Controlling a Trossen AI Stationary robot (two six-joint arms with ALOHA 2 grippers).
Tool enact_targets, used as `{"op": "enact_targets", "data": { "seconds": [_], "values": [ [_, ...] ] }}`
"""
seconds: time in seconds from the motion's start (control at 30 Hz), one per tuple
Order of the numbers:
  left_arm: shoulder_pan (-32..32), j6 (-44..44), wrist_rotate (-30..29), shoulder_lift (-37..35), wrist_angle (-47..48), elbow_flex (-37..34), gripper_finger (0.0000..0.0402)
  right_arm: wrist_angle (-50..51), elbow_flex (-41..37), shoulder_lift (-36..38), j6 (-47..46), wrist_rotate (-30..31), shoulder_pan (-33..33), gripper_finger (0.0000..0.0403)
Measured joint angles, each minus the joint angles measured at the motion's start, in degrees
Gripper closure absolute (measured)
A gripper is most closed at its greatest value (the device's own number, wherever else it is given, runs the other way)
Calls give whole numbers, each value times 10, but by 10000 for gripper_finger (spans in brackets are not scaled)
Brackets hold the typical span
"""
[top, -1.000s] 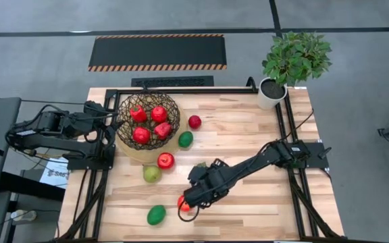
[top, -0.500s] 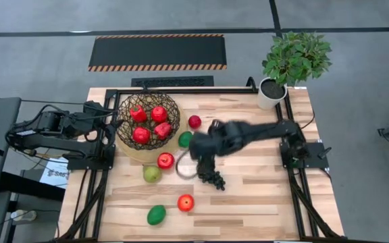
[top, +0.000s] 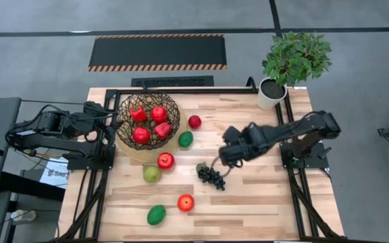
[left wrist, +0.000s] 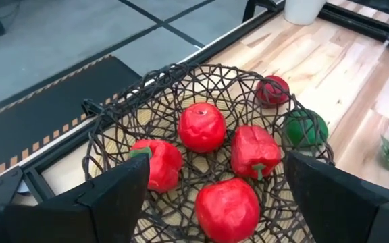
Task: Build produce basket
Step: Put the black grapes into the black wire basket
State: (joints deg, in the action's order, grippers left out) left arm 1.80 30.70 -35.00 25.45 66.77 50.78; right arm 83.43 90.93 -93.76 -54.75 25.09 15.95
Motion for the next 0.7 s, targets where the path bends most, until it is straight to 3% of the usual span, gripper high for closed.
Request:
{"op": "enact_targets", "data": {
  "seconds": [0.17, 0.27, 0.57, 0.7],
  "values": [
    [0, 15, -3, 0, -4, 0, 72, -222, -161, 61, -4, -47, 30, 68],
    [0, 25, -3, 0, -4, 0, 72, -362, -219, 68, 16, -49, 35, 72],
    [0, 74, -3, 0, -3, 0, 72, -515, -236, 10, 136, -50, 14, 70],
    [0, 86, 2, 0, -2, 0, 72, -524, -237, -18, 163, -56, 6, 66]
  ]
}}
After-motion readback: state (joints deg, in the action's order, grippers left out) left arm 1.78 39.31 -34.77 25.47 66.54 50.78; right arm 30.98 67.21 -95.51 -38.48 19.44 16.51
